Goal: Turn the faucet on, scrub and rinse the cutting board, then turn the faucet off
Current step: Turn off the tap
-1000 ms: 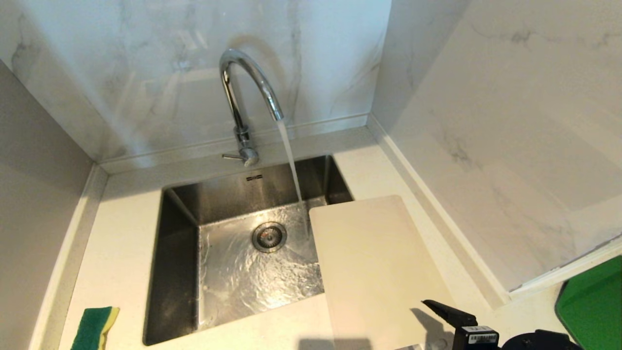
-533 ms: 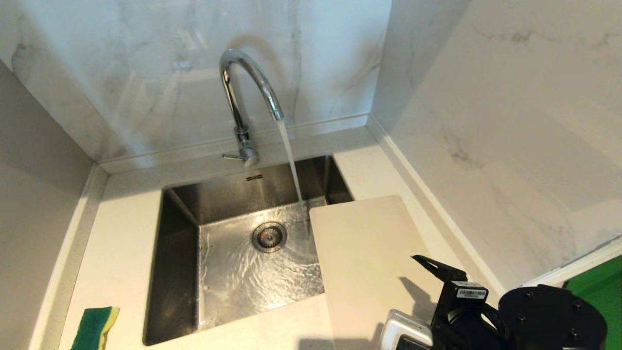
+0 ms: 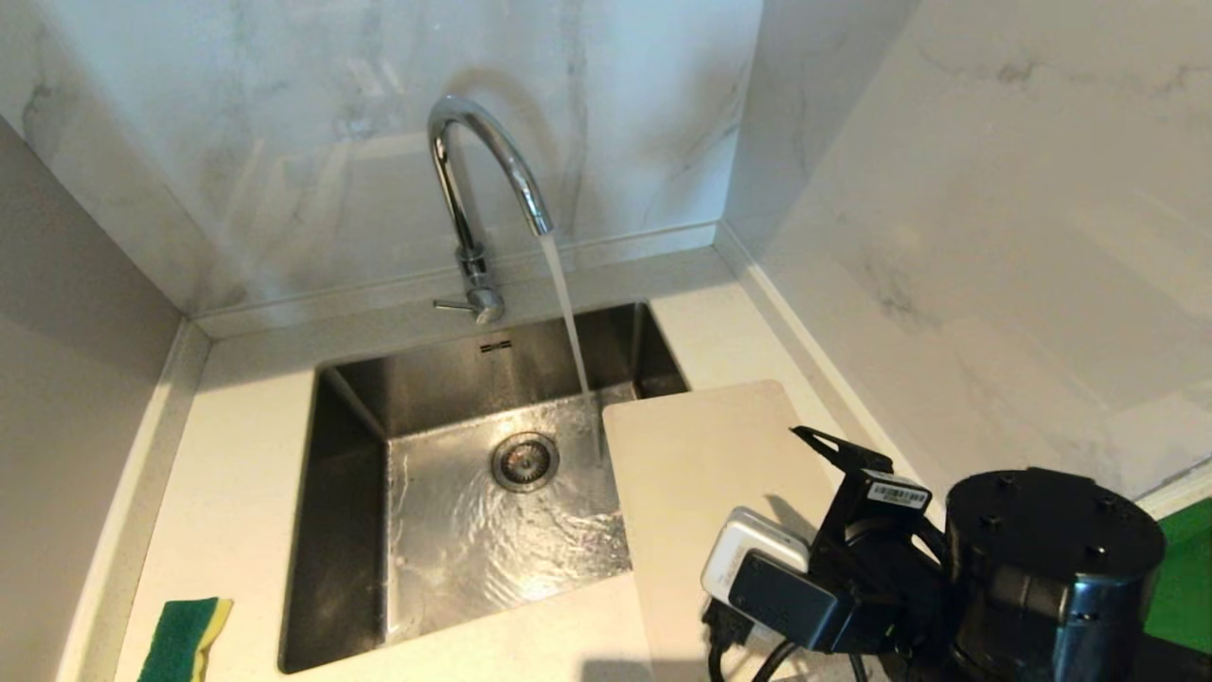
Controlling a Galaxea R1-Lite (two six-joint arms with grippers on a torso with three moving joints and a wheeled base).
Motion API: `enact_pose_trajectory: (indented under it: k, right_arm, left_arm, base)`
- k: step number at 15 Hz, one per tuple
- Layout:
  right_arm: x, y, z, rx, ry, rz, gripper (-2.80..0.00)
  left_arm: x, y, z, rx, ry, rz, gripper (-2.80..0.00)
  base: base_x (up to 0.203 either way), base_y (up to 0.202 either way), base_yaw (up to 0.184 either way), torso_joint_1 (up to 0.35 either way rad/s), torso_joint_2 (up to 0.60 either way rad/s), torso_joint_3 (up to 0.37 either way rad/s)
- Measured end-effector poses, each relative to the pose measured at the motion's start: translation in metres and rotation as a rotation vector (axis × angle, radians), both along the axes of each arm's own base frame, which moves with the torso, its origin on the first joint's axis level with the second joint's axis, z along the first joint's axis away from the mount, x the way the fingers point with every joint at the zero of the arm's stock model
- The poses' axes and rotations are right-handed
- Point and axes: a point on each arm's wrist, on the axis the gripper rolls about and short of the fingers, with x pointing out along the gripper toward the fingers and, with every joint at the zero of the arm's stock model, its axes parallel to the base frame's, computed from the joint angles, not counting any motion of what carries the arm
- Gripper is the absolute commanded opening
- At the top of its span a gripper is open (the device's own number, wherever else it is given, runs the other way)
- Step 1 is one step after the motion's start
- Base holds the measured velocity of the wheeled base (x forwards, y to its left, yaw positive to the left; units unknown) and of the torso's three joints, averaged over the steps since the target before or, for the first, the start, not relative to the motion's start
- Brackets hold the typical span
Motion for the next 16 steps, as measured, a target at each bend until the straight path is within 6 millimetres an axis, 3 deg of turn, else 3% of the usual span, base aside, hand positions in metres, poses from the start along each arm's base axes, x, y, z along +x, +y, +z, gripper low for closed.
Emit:
enact_pose_trajectory:
  k: [8,16]
  right_arm:
    - [0.024,-0.003,0.021,0.071,-0.056,-0.083,-2.8]
    - [0.073,-0.057,0.068,0.329,-0.191,-0.327,-2.8]
  left_arm:
    - [0.0,0.0,0.0,0.0,0.0,0.0,-2.8]
    - [0.0,0.0,0.0,0.0,0.0,0.0,-2.8]
  base:
    - [0.0,0.0,0.0,0.0,0.0,0.0]
    - [0.0,0.0,0.0,0.0,0.0,0.0]
